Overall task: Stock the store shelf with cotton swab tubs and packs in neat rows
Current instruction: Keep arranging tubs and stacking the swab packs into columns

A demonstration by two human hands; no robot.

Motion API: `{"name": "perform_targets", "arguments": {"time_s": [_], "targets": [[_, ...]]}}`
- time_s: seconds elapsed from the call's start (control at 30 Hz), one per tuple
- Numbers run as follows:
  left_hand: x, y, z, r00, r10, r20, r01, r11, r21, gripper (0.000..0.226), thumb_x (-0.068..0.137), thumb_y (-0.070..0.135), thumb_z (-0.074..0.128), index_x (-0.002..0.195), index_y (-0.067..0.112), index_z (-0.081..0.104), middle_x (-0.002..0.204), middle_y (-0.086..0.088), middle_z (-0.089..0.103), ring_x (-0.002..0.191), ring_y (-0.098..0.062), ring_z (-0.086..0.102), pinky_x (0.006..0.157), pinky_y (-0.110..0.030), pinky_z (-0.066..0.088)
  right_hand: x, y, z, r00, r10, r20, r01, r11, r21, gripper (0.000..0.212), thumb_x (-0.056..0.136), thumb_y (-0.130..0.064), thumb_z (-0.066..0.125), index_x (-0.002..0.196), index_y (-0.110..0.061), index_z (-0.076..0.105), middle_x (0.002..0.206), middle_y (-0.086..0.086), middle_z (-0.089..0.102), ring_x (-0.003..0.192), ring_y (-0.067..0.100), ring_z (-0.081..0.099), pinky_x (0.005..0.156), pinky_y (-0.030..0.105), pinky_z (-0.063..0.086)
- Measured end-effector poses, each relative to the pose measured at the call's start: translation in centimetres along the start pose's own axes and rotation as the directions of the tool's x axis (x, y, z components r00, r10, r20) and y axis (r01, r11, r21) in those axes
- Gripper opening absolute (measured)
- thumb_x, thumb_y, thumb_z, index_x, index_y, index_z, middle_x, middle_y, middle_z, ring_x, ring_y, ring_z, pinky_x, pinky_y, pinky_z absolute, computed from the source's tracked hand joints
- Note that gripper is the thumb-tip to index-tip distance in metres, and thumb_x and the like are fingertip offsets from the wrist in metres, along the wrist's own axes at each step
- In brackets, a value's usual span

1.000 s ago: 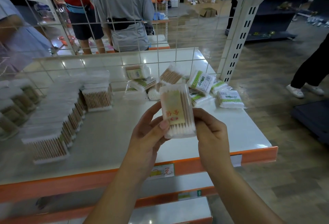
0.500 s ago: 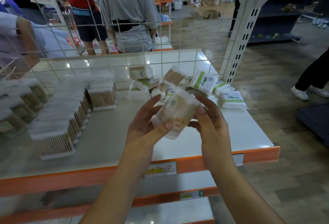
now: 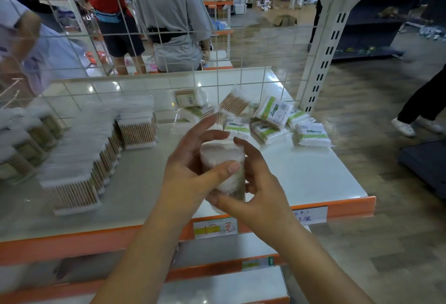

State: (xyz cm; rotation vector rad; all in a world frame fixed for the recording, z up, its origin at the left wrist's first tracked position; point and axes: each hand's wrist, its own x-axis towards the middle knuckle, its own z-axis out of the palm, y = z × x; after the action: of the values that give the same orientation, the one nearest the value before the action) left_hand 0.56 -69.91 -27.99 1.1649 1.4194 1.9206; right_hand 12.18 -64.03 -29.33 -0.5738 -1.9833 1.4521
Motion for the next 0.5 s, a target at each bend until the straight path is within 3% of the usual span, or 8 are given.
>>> {"name": "perform_targets", "arguments": {"time_s": [0.1,0.23,0.4,0.5], "targets": [[-0.3,-0.3,-0.4,1.000,0.008,-0.002,-0.008,0.999,0.035,0.066,0.056,0.026,0.076,0.118,0.031,0.056,0.107,0.005,0.066,0.101,-0.018,0.063,0.078,-0.029,0.053,0.1,-0.2,0.3,0.999,0.026,-0.020,-0.026,1.000,-0.006,0.079,0.073,-0.021,0.077,0.134,-0.039,0.030,0.107,-0.017,0.061,0.094,-0.002,0.062,0.078,0.019,0.053],[-0.5,-0.4,-2.0,1.000,0.013,0.010,-0.014,0.997,0.072,0.063,0.059,0.030,0.074,0.118,0.034,0.055,0.110,0.006,0.064,0.101,-0.014,0.061,0.079,-0.024,0.050,0.4,-0.2,1.3,0.999,0.024,-0.029,-0.024,1.000,0.000,0.075,0.074,-0.012,0.075,0.124,-0.047,0.032,0.104,-0.020,0.060,0.093,-0.003,0.060,0.072,0.012,0.049],[-0.5,-0.2,-5.7,1.000,0.002,-0.021,0.001,0.990,0.141,0.048,0.067,0.039,0.066,0.115,0.033,0.060,0.103,0.008,0.066,0.093,-0.008,0.062,0.078,-0.020,0.049,1.7,-0.7,3.0,0.995,-0.047,-0.088,0.044,0.998,-0.039,0.072,0.071,-0.012,0.078,0.118,-0.047,0.037,0.106,-0.029,0.058,0.096,0.000,0.060,0.077,0.015,0.049],[-0.2,0.2,-8.7,0.995,0.024,-0.093,0.010,0.937,0.350,0.035,0.069,0.048,0.061,0.105,0.045,0.062,0.099,0.015,0.066,0.094,-0.003,0.061,0.079,-0.020,0.047,2.8,-1.4,4.4,0.995,-0.063,-0.082,0.061,0.998,-0.026,0.070,0.067,-0.020,0.073,0.122,-0.044,0.038,0.111,-0.028,0.056,0.103,0.002,0.058,0.082,0.017,0.049]]}}
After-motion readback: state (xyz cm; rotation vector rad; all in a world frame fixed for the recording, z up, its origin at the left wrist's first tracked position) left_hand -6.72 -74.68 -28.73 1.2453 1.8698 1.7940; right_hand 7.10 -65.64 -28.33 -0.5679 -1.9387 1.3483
